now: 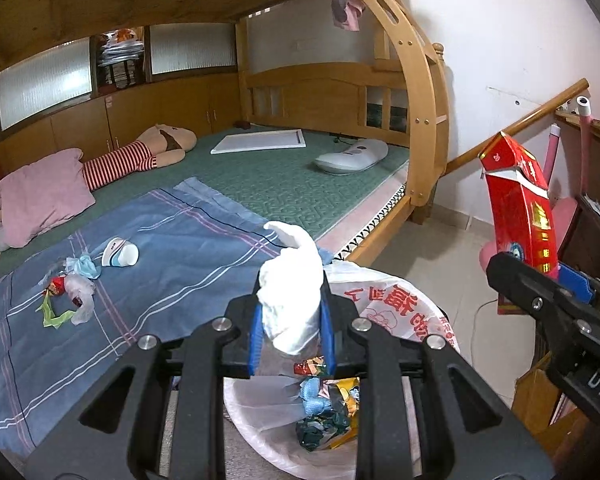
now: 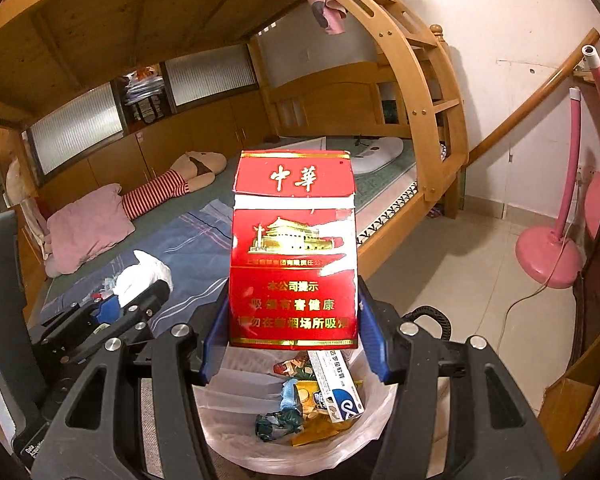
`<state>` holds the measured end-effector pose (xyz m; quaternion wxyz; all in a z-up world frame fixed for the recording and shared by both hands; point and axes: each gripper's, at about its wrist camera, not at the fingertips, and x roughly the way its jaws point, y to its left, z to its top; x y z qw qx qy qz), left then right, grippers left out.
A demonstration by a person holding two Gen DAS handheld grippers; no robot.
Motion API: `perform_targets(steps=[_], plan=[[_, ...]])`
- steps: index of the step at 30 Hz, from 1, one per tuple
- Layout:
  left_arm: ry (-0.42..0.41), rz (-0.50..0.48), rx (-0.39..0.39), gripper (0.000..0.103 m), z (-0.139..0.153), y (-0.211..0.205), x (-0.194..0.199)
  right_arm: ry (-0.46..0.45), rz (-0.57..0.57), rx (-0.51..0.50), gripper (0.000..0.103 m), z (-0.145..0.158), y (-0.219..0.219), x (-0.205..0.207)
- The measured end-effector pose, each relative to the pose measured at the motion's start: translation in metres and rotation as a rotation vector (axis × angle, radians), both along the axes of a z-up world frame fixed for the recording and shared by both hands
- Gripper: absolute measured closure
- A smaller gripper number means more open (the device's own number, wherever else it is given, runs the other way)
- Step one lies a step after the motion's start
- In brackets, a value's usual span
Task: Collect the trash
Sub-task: 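Carry both items to the wastebasket and open the left gripper to drop the tissue, then open the right gripper to drop the red cigarette pack into the wastebasket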
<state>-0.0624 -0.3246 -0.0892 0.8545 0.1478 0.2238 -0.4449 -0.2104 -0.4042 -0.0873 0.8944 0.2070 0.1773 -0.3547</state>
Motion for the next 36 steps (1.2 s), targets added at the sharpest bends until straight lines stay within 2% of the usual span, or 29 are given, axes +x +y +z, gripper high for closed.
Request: perform_targets(steps=[12,15,17,25,30,36], plan=[[0.022,-0.003,0.035,0.074,-0.015,-0.021,0.009,0.007,-0.019,-0.002,0.047,-0.001,-0.002,-0.002],[0.009,0.006,0.049,0.062,-0.02,-0.03,0.009,0.004,-0.028,0.001,0.047,0.0,-0.005,-0.005],[0.006,0.001,0.064,0.041,-0.024,-0.038,0.009,0.001,-0.034,0.001,0.047,0.002,-0.006,-0.006],[0.004,0.015,0.072,0.032,-0.031,-0.044,0.01,0.002,-0.038,0.016,0.047,-0.003,-0.011,-0.007],[0.034,0.046,0.065,0.031,-0.031,-0.036,0.022,0.012,-0.03,0.022,0.047,-0.005,-0.01,-0.004],[0.053,0.118,-0.006,0.031,-0.011,0.005,0.047,0.042,-0.003,0.043,0.047,-0.012,-0.012,0.008]])
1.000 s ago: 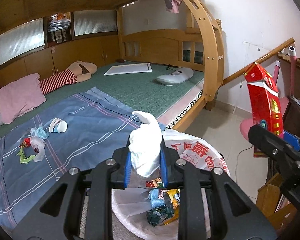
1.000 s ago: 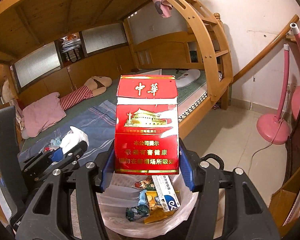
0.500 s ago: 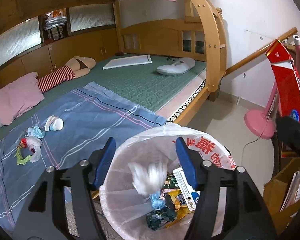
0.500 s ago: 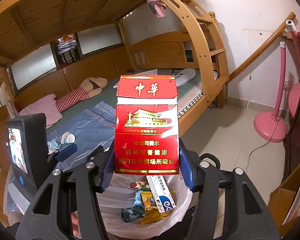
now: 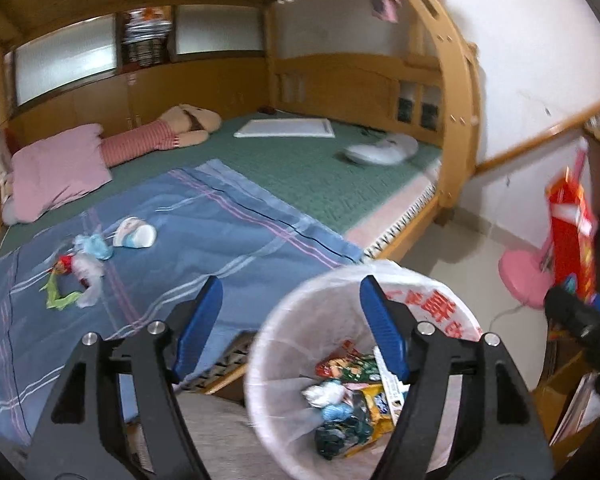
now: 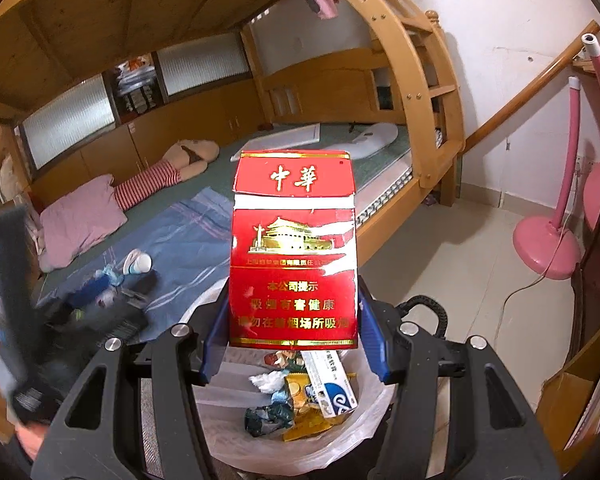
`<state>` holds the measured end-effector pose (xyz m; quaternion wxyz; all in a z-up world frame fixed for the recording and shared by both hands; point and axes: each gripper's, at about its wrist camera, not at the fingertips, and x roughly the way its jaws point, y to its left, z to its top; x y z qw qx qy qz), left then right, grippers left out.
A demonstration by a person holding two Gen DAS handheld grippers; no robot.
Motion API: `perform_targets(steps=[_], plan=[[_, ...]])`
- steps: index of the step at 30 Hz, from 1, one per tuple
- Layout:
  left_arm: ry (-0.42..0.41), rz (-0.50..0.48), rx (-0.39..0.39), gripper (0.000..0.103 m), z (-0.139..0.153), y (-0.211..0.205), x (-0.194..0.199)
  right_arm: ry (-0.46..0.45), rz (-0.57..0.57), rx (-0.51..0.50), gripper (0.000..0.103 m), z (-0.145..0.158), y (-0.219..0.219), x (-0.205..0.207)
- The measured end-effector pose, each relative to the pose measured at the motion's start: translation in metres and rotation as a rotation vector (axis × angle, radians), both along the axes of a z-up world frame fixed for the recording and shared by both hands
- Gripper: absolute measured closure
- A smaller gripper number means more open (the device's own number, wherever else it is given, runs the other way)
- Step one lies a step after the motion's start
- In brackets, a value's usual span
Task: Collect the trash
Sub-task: 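Open the right gripper to drop the red cigarette pack into the wastebasket, then return to the bed and grasp the green paper bag with the right gripper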
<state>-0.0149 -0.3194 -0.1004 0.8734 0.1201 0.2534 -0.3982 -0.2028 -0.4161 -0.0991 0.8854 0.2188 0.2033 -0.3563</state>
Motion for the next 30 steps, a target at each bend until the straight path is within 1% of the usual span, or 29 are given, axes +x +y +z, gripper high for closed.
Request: perform_targets(steps=[2,4,8,11,12,14,15,16,20,26,27,30], plan=[[0.002,0.041,-0.029,0.03,0.008,0.021,0.012,0.02,0.011,0.016,0.047,-0.007,-0.002,0.007],[-0.013,0.072,-0.045,0.029,0.014,0.039,0.02,0.033,0.02,0.031,0.047,-0.012,-0.004,0.014],[-0.051,0.146,-0.064,0.029,0.024,0.077,0.036,0.077,0.042,0.058,0.047,-0.026,-0.008,0.031],[-0.049,0.185,-0.079,0.027,0.029,0.096,0.045,0.126,0.061,0.08,0.047,-0.039,-0.008,0.047],[-0.049,0.201,-0.085,0.027,0.031,0.103,0.048,0.145,0.07,0.083,0.046,-0.044,-0.006,0.054],[-0.048,0.227,-0.098,0.025,0.034,0.112,0.053,0.165,0.072,0.083,0.042,-0.05,-0.005,0.062],[-0.044,0.238,-0.105,0.025,0.035,0.118,0.057,0.175,0.073,0.087,0.037,-0.053,-0.005,0.066],[-0.04,0.244,-0.108,0.025,0.036,0.12,0.058,0.178,0.074,0.09,0.036,-0.055,-0.005,0.068],[-0.035,0.255,-0.11,0.025,0.035,0.129,0.066,0.179,0.078,0.099,0.036,-0.056,-0.003,0.073],[-0.012,0.271,-0.103,0.025,0.026,0.138,0.079,0.196,0.1,0.069,0.036,-0.048,0.007,0.085],[-0.015,0.278,-0.1,0.025,0.024,0.141,0.081,0.199,0.107,0.066,0.034,-0.048,0.008,0.088],[-0.023,0.3,-0.092,0.02,0.019,0.151,0.089,0.203,0.124,0.051,0.03,-0.044,0.014,0.098]])
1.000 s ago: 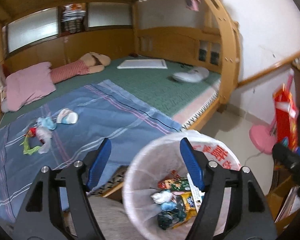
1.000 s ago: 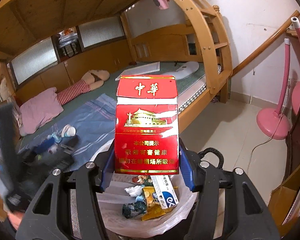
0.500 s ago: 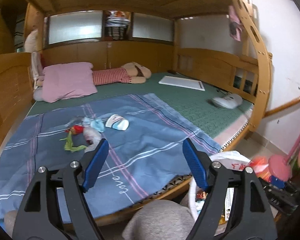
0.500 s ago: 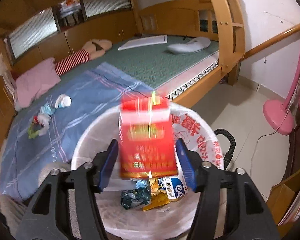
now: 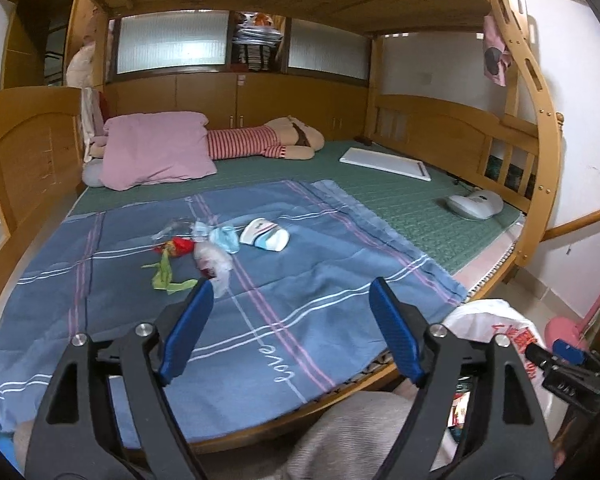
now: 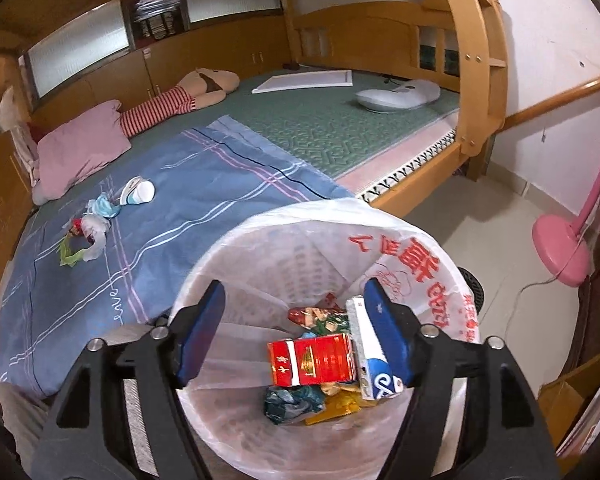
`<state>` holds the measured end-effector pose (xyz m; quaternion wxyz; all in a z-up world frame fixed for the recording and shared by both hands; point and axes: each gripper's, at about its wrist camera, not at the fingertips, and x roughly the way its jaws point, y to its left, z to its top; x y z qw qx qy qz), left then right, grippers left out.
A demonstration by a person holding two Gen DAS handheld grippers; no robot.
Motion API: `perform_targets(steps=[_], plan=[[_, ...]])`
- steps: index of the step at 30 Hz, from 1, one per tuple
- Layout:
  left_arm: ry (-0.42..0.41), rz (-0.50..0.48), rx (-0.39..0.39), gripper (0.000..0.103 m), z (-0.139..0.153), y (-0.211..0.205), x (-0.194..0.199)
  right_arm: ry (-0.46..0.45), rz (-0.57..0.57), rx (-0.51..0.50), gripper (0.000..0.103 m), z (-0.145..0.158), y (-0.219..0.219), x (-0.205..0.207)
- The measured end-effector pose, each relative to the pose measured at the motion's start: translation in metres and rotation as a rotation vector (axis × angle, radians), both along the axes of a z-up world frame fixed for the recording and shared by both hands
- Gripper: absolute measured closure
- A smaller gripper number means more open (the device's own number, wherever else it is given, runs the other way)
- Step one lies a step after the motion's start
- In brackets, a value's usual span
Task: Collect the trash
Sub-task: 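Return to the bed and grasp the green paper bag with the right gripper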
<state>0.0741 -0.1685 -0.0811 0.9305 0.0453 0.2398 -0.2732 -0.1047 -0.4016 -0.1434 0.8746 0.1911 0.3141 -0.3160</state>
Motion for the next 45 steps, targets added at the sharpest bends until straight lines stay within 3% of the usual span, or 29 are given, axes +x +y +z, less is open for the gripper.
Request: perform_targets(steps=[5,12,23,28,36,42,44,45], plan=[[-0.012,0.055,-0.001,0.013,-0.005,0.03,0.023,-0.01,0.054,-0.01,0.027,0.007,0.014,0.025],[-0.047,0.212,0.024,0.011,-0.01,0.092,0.084,-0.05,0.209,0.007,0.023,0.017,0.043,0.093],[0.069,0.441,0.002,0.011,-0.061,0.172,0.173,0.003,0.409,0.073,0.023,-0.002,0.092,0.214],[0.152,0.485,-0.035,0.011,-0.079,0.192,0.19,0.04,0.495,0.088,0.023,-0.015,0.114,0.271],[0.173,0.522,-0.071,0.011,-0.082,0.22,0.192,0.115,0.759,0.048,0.023,-0.042,0.196,0.392],[0.201,0.545,-0.085,0.011,-0.087,0.242,0.192,0.227,0.807,0.06,0.024,-0.079,0.231,0.478],[0.211,0.556,-0.093,0.011,-0.088,0.248,0.192,0.266,0.805,0.083,0.038,-0.093,0.236,0.496],[0.218,0.56,-0.105,0.011,-0.088,0.251,0.192,0.292,0.805,0.105,0.064,-0.102,0.238,0.505]])
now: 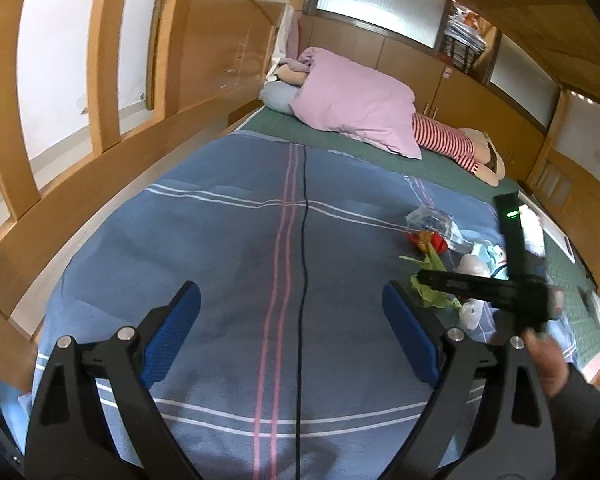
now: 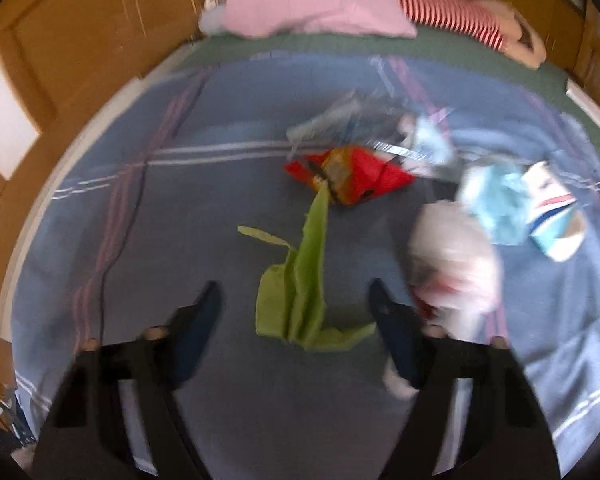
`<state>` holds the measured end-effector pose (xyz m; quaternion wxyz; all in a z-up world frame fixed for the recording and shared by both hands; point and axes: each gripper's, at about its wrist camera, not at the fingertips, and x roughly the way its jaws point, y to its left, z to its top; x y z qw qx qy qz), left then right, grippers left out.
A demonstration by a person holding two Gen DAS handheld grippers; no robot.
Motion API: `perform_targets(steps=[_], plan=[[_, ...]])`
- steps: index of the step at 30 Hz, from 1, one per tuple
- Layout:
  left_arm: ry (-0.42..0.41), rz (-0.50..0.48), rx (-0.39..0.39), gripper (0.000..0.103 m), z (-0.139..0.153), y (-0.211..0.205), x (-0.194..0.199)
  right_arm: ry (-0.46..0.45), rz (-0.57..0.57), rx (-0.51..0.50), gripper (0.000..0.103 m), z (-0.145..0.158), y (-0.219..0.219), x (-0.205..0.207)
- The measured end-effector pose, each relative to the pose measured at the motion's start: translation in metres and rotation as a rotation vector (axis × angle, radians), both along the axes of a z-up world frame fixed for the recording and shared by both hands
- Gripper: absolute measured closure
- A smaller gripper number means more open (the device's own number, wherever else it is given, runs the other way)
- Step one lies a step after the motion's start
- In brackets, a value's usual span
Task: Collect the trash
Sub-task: 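Return to the bed and grasp the green paper bag with the right gripper, then lift the green paper bag with the right gripper while the left gripper grasps the white plastic bag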
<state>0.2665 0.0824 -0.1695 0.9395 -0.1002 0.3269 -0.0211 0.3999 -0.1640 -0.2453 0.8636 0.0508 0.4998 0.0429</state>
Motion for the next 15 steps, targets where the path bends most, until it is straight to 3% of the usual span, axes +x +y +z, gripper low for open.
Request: perform_targets(steps=[1,3,6,11,15], plan=[[0.005,0.003,-0.012,0.011,-0.001,0.002,0.0,0.032,-0.006,0.007,0.082,-0.007,0.0,0.006],[0.026,0.001,-0.031,0.011,-0.003,0.004,0.002,0.081,-0.038,0.044,0.084,-0.02,-0.002,0.015],[0.04,-0.003,-0.036,0.011,-0.006,0.003,0.004,0.079,-0.061,0.068,0.084,-0.017,-0.005,0.012],[0.03,-0.021,0.017,0.011,-0.004,-0.01,0.004,0.024,-0.044,0.157,0.084,0.018,-0.017,-0.027],[0.046,-0.085,0.073,0.011,-0.008,-0.033,0.004,-0.072,-0.095,0.21,0.084,0.051,-0.059,-0.084]])
